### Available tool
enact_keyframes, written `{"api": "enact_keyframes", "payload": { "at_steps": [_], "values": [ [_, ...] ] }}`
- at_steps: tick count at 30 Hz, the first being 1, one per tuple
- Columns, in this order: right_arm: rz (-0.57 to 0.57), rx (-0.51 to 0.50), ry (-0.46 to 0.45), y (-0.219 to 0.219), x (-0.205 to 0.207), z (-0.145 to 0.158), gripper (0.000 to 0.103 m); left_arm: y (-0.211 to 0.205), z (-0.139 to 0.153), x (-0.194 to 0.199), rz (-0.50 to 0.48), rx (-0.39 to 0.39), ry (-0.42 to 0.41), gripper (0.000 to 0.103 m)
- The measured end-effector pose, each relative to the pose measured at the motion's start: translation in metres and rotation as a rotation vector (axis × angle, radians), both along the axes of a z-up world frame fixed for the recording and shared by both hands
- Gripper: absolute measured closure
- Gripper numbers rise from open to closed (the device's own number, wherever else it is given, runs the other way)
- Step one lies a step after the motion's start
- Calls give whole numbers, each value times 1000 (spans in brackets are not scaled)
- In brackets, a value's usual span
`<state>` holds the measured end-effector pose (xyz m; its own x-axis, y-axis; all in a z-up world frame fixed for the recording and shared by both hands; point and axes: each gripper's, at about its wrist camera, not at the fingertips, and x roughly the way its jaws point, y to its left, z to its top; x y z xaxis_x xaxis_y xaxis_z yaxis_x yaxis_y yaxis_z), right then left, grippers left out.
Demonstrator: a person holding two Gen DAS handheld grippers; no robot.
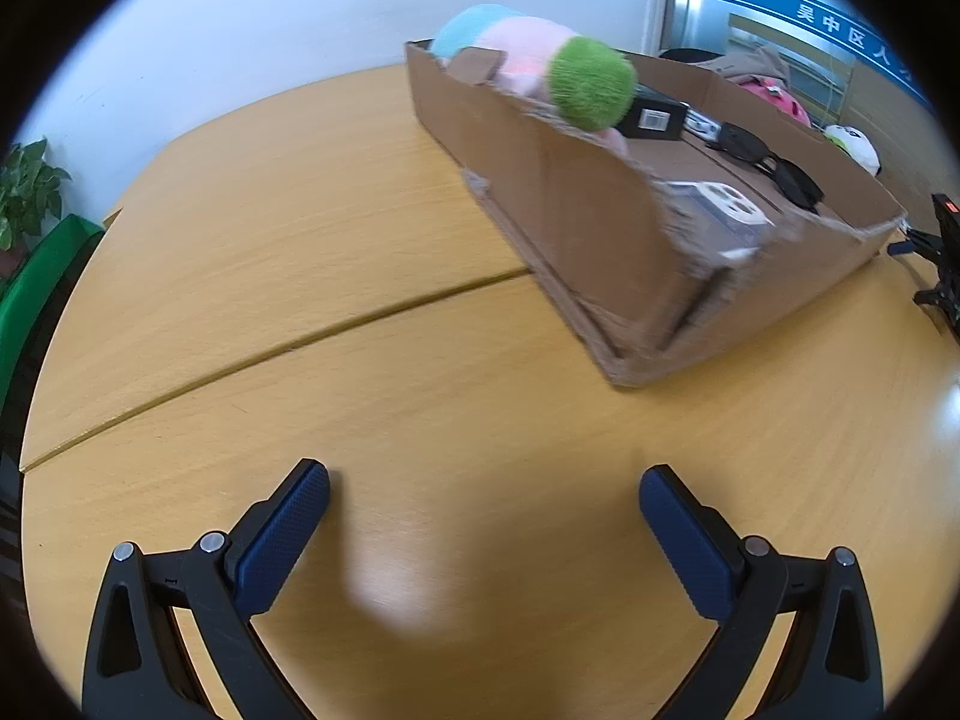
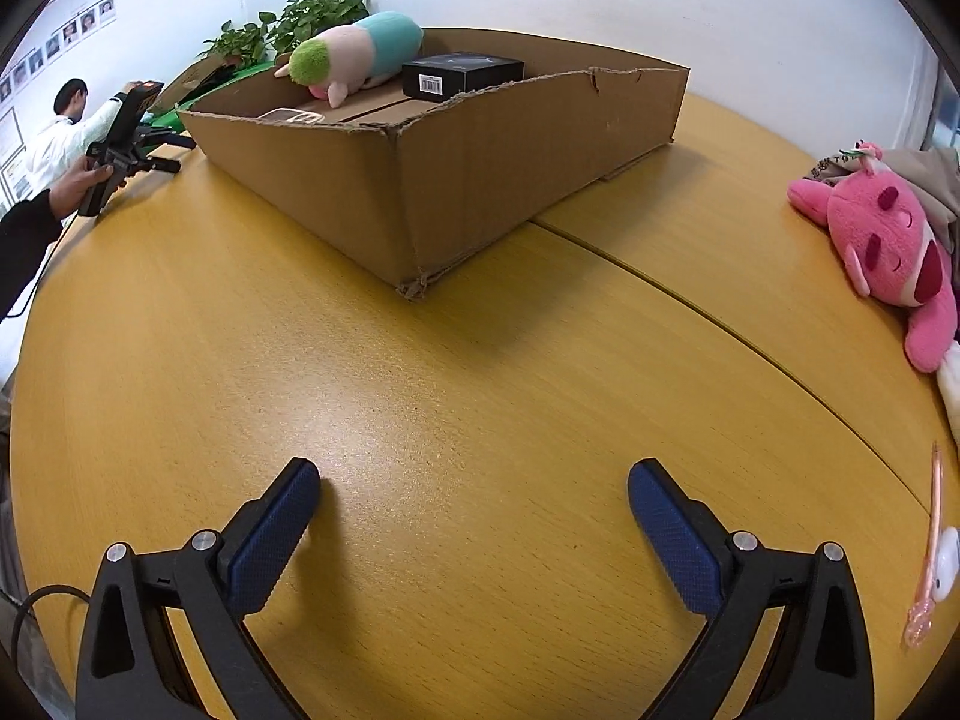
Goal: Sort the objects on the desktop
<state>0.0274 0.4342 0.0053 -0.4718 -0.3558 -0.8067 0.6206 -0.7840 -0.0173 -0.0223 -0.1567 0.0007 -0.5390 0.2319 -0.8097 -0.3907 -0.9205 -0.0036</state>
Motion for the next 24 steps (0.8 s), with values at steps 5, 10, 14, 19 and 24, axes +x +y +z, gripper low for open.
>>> {"api": "enact_keyframes", "payload": {
  "at_steps": [5,10,14,19,24],
  "values": [
    [-1,-2,-2,2,0,0,0,-9,1,1,-83,-2,0,0],
    [-1,-2,0,1,0,0,0,-11,1,1,-107,-2,-1,0],
    [0,-2,1,1,0,0,0,-11,1,0,-107,-2,-1,0],
    [0,-2,1,2,0,0,0,-10,1,0,-108,-3,-1,0],
    [1,-2,1,2,-1,0,0,-10,1,0,-108,-3,0,0]
  ]
}}
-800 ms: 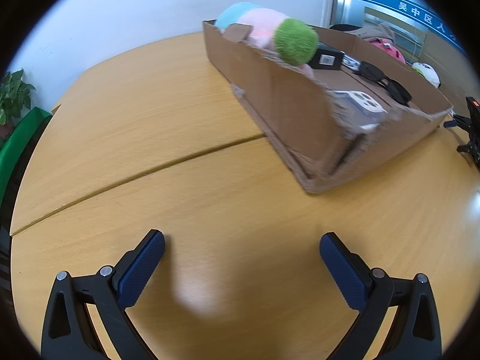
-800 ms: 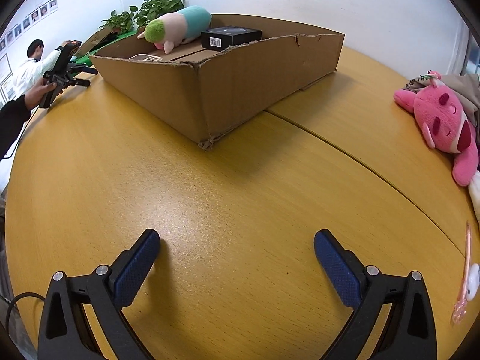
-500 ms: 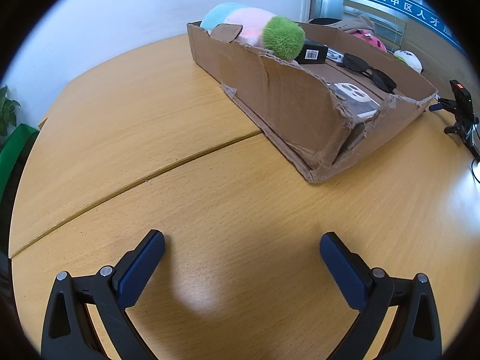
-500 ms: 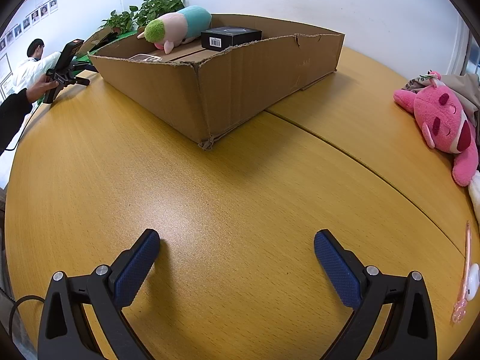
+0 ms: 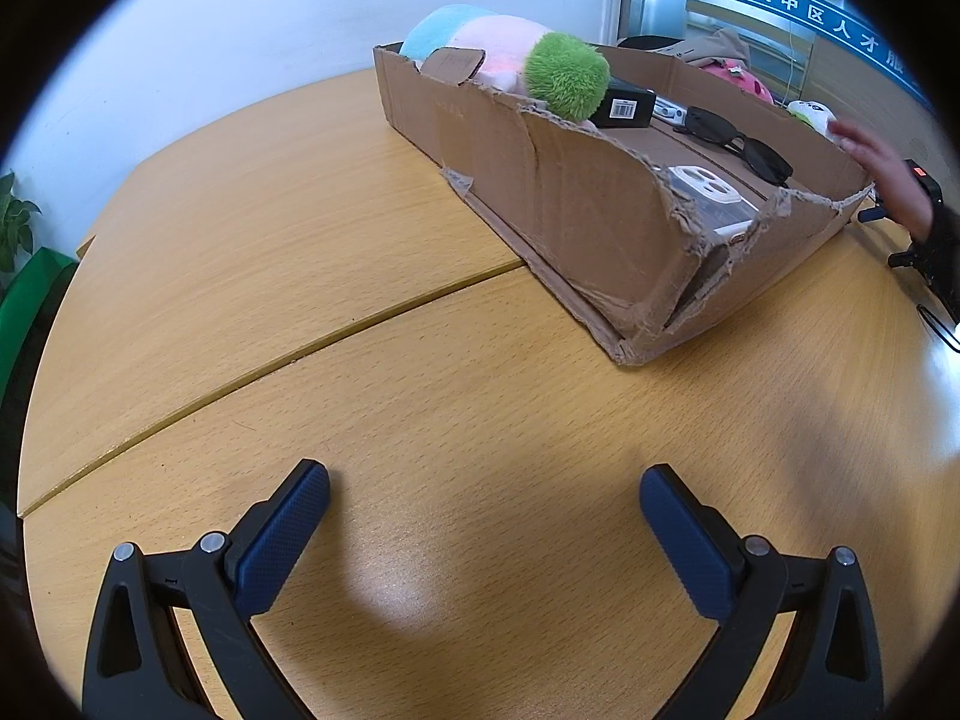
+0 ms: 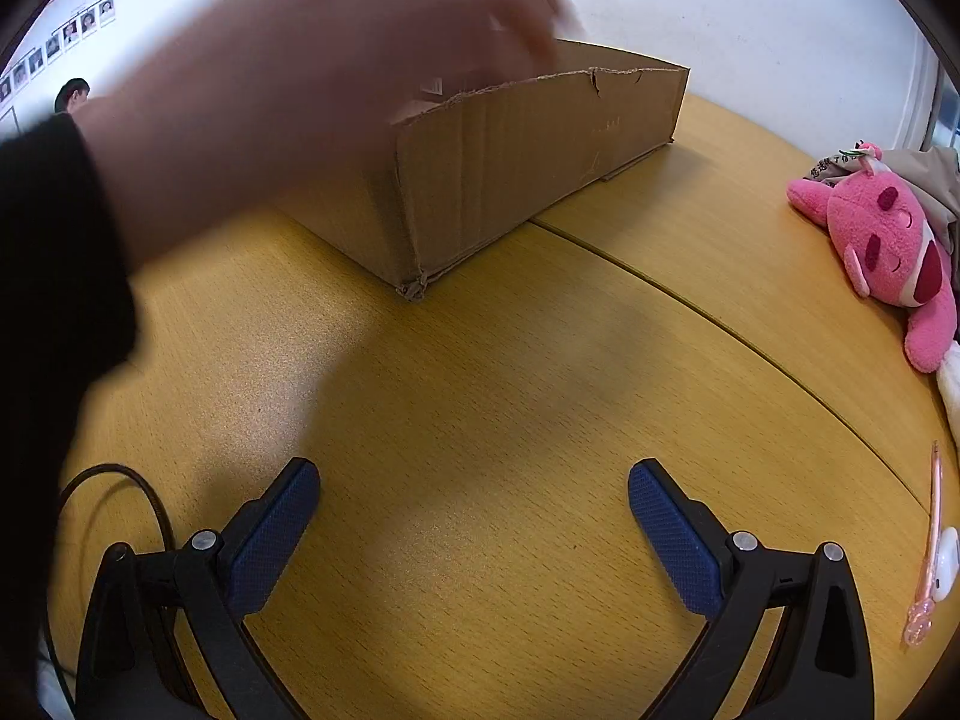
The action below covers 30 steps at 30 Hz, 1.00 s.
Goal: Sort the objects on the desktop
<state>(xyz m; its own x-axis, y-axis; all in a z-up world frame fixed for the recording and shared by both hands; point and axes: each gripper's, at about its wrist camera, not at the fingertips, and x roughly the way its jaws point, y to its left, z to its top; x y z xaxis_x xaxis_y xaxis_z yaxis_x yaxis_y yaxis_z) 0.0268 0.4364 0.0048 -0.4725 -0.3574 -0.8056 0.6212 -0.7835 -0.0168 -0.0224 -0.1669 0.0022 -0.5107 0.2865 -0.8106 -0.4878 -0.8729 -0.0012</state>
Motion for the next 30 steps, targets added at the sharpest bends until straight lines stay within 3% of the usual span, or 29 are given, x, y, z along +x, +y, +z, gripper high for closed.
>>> {"api": "enact_keyframes", "payload": {
  "at_steps": [30],
  "values": [
    [2,0,2,1,-5,-1,0,0,1,0,-2,-1,0,0]
  ]
}}
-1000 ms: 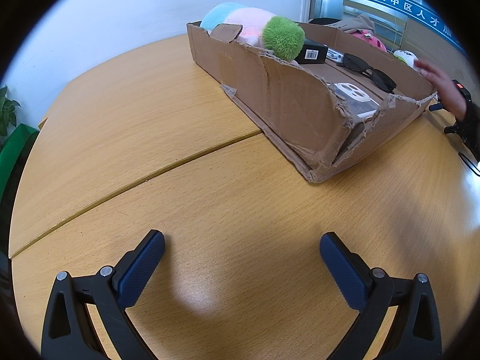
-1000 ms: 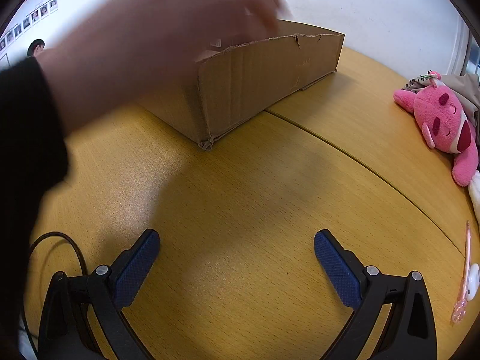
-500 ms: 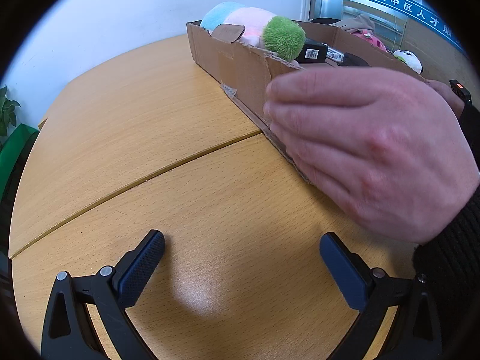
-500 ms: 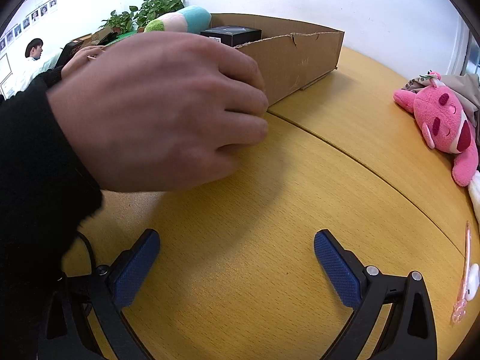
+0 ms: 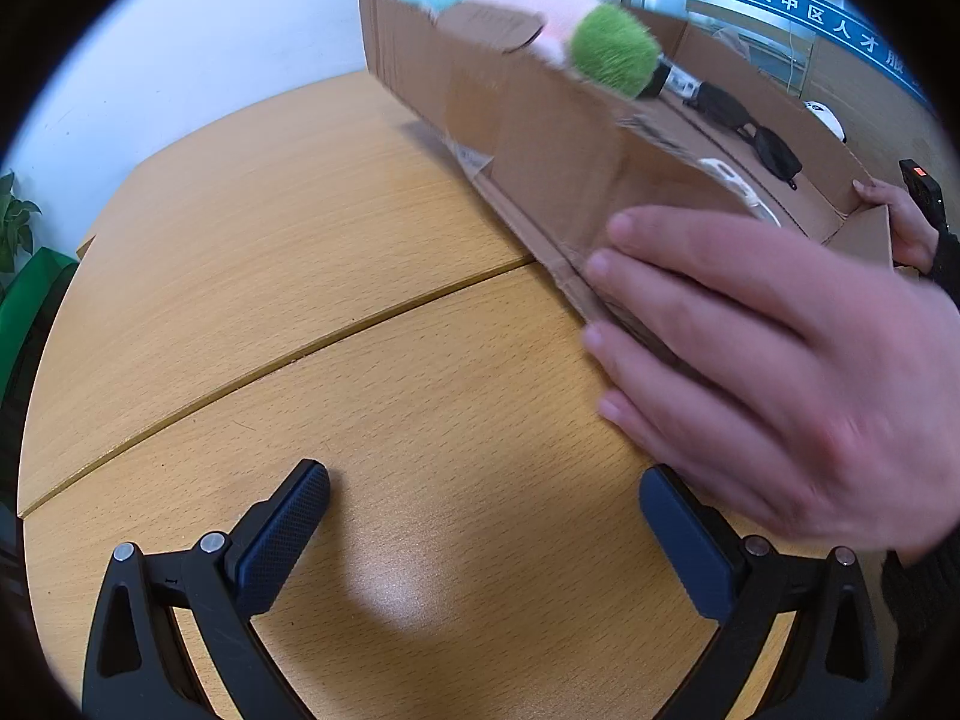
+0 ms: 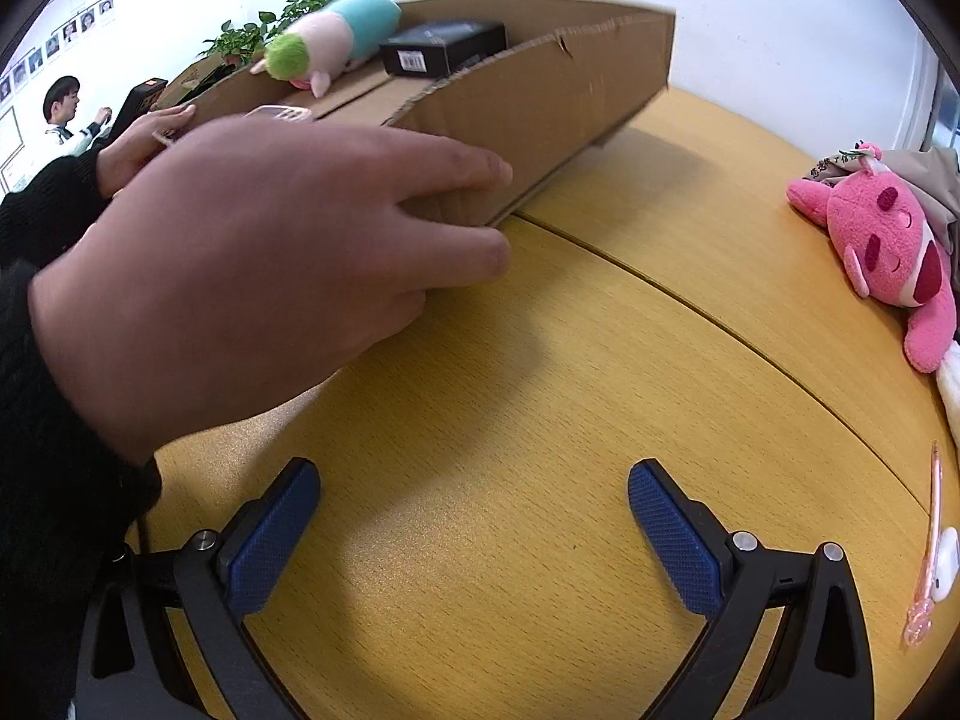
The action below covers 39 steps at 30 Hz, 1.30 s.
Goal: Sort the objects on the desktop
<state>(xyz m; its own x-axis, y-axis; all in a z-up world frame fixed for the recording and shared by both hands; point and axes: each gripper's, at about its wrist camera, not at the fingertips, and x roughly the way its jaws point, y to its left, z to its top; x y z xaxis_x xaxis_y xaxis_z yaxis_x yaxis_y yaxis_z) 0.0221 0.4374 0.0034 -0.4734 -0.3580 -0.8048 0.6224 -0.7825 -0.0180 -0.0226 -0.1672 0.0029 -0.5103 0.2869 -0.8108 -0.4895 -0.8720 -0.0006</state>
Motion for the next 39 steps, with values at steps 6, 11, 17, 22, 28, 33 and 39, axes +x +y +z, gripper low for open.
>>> {"api": "enact_keyframes", "payload": {
  "at_steps": [6,11,17,22,28,33,39],
  "values": [
    [-1,0,2,-1,1,0,0,0,0,0,0,0,0,0],
    [-10,0,2,0,0,-1,0,0,0,0,0,0,0,0],
    [-21,-1,2,2,-2,-1,0,0,0,0,-1,0,0,0],
    [-19,-1,2,2,-1,-1,0,0,0,0,-2,0,0,0],
    [-21,0,2,3,-3,-1,0,2,0,-1,-2,0,1,0],
    [-21,0,2,2,-3,-1,0,1,0,-1,-2,0,1,0],
    [-22,0,4,4,-3,-2,0,1,0,-2,-1,0,1,0]
  ]
}}
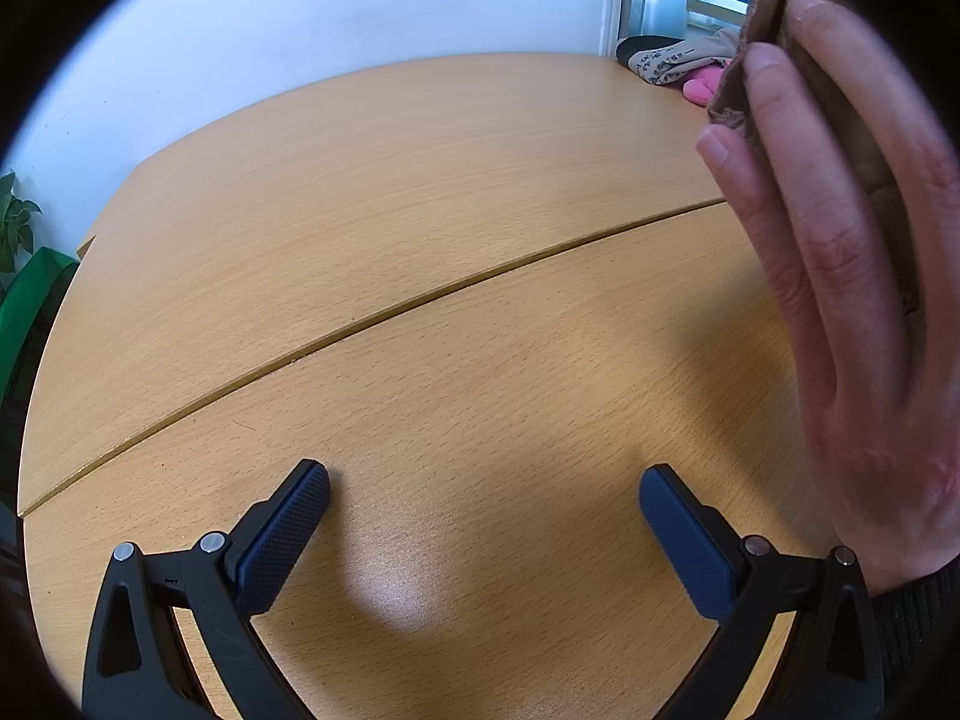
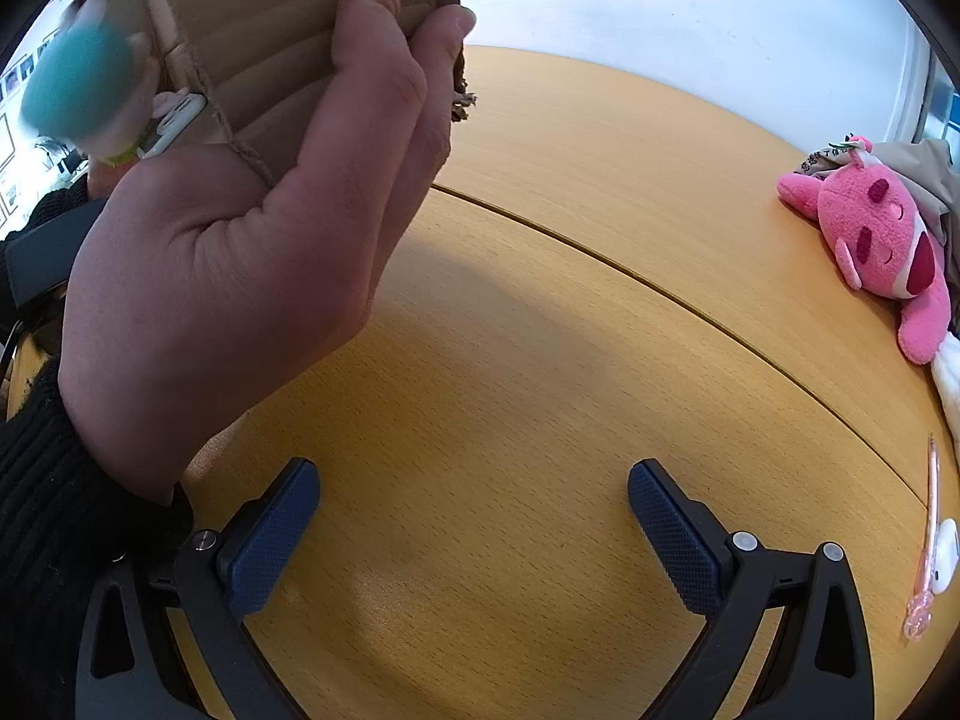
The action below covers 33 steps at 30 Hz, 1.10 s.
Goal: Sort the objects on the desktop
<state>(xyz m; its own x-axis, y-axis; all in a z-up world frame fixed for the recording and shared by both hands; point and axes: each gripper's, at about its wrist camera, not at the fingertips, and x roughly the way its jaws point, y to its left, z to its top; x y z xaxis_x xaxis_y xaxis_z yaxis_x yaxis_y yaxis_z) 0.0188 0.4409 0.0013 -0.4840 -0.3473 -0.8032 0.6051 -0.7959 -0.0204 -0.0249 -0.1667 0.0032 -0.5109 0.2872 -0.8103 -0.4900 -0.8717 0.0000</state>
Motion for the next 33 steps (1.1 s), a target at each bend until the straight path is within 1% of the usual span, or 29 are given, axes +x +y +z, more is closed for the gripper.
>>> {"api": "enact_keyframes", "payload": {
  "at_steps": [33],
  "values": [
    [3,1,1,2,0,-1,0,0,-1,-2,-1,-1,0,0]
  ]
}}
